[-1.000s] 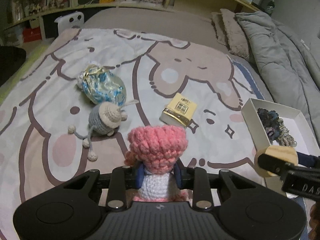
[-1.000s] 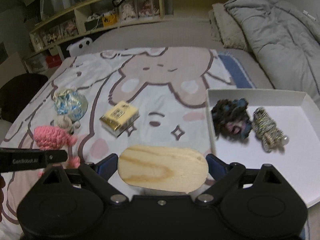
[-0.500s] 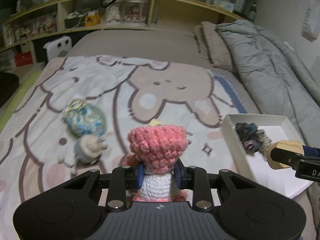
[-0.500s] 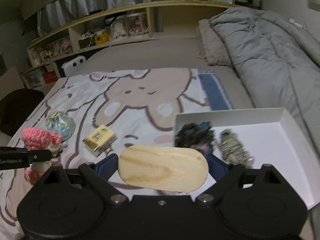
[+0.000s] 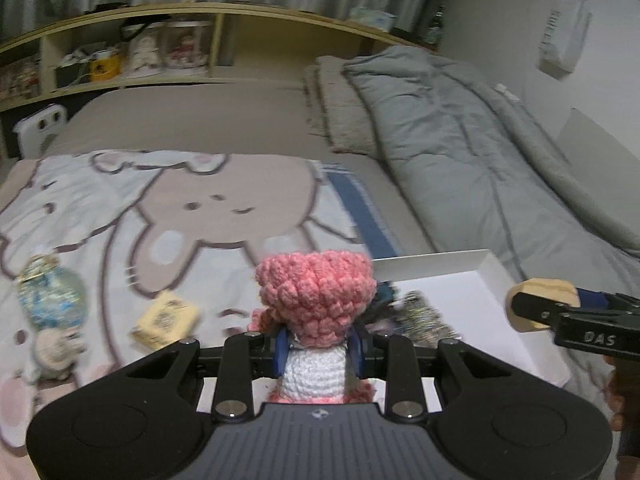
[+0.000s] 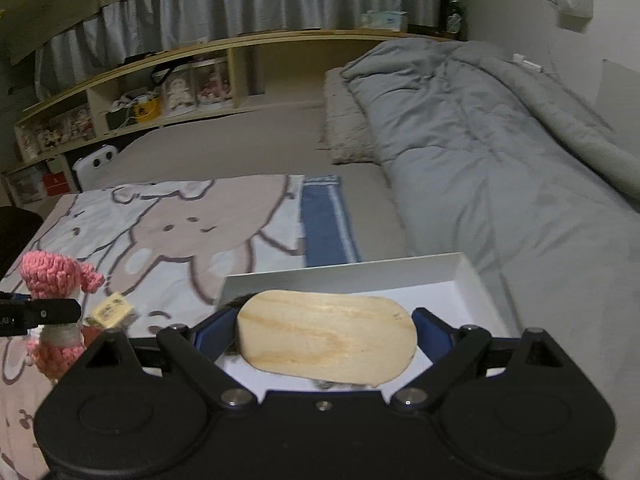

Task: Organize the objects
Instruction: 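Carry pink doll over white box with left tool while right tool drops wooden block inside, then lower pink doll into white box and open left gripper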

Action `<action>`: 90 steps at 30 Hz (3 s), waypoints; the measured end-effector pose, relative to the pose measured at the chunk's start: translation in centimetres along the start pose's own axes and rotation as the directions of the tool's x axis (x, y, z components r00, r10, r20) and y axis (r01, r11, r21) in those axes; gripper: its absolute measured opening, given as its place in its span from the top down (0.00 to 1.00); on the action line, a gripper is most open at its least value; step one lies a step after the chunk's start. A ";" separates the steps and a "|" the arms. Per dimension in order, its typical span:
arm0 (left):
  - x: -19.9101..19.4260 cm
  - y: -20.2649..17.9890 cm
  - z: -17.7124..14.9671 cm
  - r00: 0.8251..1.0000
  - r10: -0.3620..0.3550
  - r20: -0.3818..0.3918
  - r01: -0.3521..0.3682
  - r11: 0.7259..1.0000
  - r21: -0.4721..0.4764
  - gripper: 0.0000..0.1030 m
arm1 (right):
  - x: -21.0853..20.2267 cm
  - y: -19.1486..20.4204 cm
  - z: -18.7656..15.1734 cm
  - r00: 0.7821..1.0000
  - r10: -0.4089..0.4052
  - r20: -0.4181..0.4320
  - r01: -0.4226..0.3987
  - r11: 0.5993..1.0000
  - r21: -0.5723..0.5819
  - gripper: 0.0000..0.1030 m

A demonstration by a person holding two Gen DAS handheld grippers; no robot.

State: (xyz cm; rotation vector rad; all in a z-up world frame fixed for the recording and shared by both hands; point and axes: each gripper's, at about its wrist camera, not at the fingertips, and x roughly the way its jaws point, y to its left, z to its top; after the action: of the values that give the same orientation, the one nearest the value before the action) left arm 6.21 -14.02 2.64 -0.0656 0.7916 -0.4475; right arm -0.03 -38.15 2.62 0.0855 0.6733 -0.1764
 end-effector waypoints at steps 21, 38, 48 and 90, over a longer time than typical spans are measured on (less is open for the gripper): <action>11.7 -8.4 -4.8 0.958 -0.132 -0.254 0.126 0.991 -0.043 0.70 | 7.7 -8.4 -0.3 0.996 -0.030 -0.087 0.031 0.999 0.013 0.08; 17.3 -6.3 -4.1 0.964 -0.067 -0.256 0.057 0.997 -0.049 0.66 | 18.4 -6.6 1.0 0.990 0.009 -0.140 -0.018 0.997 -0.068 0.08; 16.6 -6.2 -3.6 0.963 -0.038 -0.265 0.027 0.999 -0.045 0.49 | 18.3 -7.5 1.4 0.992 -0.013 -0.129 0.010 1.000 -0.028 0.00; 2.8 -5.9 -2.5 0.993 0.026 -0.114 -0.020 0.998 0.055 0.03 | -2.6 -5.4 -2.1 0.999 -0.033 -0.036 0.035 0.998 0.059 0.00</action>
State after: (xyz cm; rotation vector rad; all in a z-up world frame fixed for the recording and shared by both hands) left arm 4.00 -20.24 0.32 0.0190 0.8916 -0.4530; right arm -4.34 -42.78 2.53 0.1348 0.7048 -0.2279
